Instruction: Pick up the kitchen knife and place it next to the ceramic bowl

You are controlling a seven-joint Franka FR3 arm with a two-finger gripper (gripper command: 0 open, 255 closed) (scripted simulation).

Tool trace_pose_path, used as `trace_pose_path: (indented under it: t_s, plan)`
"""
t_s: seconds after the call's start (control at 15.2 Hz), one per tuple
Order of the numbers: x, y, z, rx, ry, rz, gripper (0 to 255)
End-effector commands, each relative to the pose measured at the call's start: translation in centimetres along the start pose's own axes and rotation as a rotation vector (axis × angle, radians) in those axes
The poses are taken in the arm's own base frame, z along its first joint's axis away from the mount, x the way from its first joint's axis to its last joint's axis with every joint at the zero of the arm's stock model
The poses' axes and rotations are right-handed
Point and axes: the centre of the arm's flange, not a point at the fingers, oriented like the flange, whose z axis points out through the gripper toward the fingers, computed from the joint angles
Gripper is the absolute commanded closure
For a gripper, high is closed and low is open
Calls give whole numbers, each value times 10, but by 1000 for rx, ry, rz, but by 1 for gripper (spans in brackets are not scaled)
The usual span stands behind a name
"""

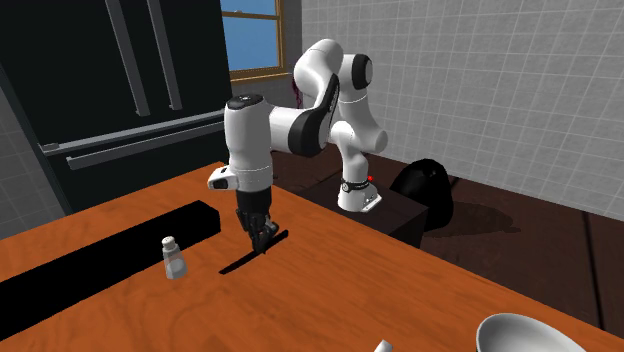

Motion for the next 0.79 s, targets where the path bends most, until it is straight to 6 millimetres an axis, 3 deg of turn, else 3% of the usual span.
trace_pose_path:
  t_s: [0.0, 0.73]
  plan:
    - [1, 1, -11, 0, 0, 0, 255]
    - [3, 0, -69, 0, 0, 0, 255]
